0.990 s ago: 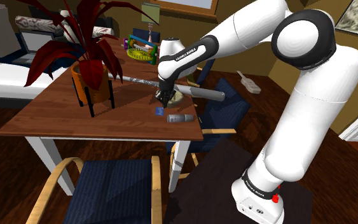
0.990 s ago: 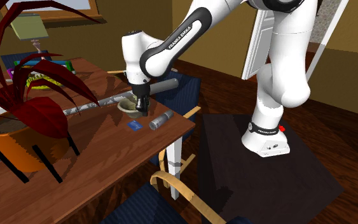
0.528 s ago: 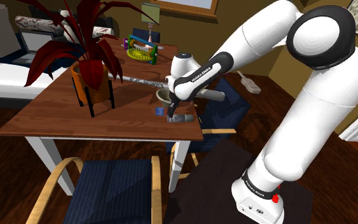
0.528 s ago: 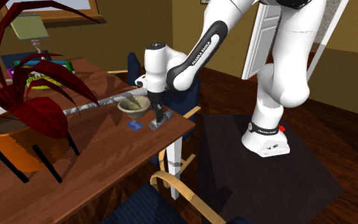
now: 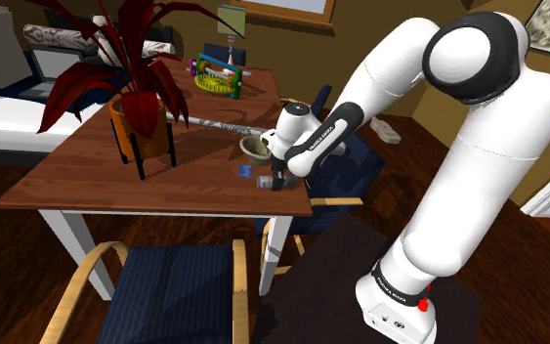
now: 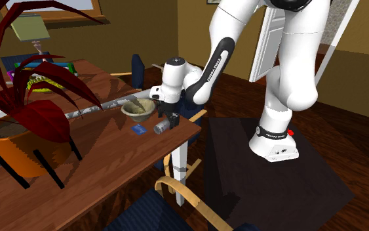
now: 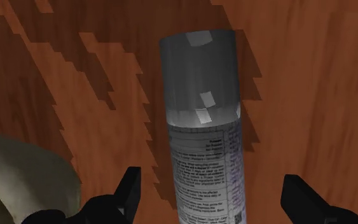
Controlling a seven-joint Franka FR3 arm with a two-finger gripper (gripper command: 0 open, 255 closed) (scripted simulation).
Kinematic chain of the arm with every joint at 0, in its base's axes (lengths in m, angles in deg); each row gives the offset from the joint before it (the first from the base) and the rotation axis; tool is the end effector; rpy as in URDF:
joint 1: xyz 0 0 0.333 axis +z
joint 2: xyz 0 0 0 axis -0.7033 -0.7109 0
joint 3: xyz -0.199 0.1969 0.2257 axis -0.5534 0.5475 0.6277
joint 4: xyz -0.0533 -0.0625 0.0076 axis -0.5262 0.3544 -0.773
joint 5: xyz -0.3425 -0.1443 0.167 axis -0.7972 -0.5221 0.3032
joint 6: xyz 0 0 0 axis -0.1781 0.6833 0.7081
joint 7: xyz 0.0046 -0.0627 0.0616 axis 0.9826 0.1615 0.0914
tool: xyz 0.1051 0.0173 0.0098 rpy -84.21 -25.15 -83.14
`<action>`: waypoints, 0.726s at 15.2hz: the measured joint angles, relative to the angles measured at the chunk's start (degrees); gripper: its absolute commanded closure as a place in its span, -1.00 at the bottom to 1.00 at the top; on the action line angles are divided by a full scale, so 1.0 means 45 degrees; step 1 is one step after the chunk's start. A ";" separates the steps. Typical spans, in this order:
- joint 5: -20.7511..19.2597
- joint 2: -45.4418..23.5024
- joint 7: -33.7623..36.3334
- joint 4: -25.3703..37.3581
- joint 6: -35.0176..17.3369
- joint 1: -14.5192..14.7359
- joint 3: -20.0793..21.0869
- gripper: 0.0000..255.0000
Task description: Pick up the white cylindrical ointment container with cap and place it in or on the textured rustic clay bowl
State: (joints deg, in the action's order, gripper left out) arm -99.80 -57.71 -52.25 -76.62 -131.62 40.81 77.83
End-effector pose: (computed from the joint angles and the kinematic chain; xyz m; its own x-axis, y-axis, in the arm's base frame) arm 0.4789 -0.0572 0.2737 0.7115 0.7015 0.0400 0.6746 -0.6979 0.2405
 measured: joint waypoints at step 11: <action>-0.0378 -0.0757 0.0250 0.0198 -0.0596 0.0030 -0.0179 1.00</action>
State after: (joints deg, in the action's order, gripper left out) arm -101.50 -61.12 -51.13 -75.73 -134.30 40.94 77.02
